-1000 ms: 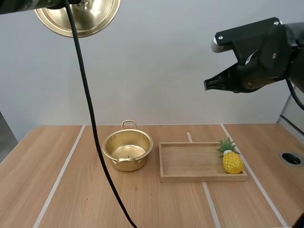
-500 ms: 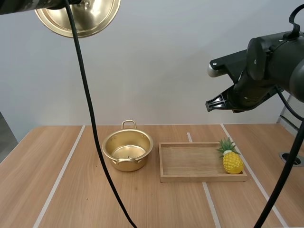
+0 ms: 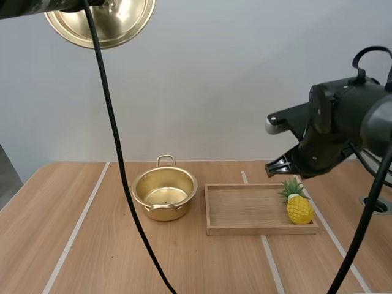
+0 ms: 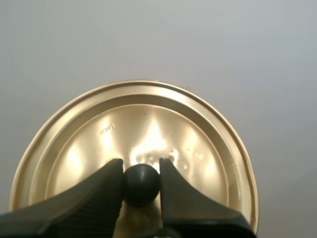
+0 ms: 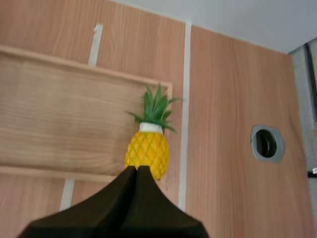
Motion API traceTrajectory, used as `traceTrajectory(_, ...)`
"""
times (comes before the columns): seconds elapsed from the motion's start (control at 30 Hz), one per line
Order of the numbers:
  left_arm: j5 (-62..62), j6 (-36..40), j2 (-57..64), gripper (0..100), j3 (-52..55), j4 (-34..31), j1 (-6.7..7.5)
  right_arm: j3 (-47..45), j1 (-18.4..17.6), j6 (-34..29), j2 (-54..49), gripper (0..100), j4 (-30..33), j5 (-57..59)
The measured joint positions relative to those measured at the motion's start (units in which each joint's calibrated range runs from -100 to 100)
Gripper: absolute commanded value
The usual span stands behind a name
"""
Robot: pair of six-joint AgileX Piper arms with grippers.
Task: Open the pot, put the pineapple inside, and close it
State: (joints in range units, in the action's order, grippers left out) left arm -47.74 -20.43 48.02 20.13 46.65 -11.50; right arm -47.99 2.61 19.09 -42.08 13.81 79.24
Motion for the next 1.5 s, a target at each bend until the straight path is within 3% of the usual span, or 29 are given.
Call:
traceTrajectory(0.37, 0.0, 0.0, 0.0, 0, 0.0, 0.0, 0.0, -2.02, 1.82, -0.5, 0.0, 0, 1.14, -3.26)
traceTrajectory(0.4, 0.0, 0.0, 0.0, 0, 0.0, 0.0, 0.0, -2.02, 1.82, -0.11, 0.0, 7, 1.14, -3.26)
traceTrajectory(0.47, 0.0, 0.0, 0.0, 0, 0.0, 0.0, 0.0, -2.02, 1.82, 0.82, 0.0, 43, 1.2, -3.26)
traceTrajectory(0.53, 0.0, 0.0, 0.0, 0, 0.0, 0.0, 0.0, -2.02, 1.82, 1.5, 0.0, 89, 1.2, -3.43)
traceTrajectory(0.57, 0.0, 0.0, 0.0, 0, 0.0, 0.0, 0.0, -2.02, 1.82, 1.62, 0.0, 100, 1.3, -3.66)
traceTrajectory(1.17, 0.0, 0.0, 0.0, 0, 0.0, 0.0, 0.0, -2.21, 1.82, 1.95, 0.27, 100, 3.37, -8.59)
traceTrajectory(1.5, 0.0, 0.0, 0.0, 0, 0.0, 0.0, 0.0, -7.45, 1.82, 1.05, 4.49, 100, 7.75, -16.05)
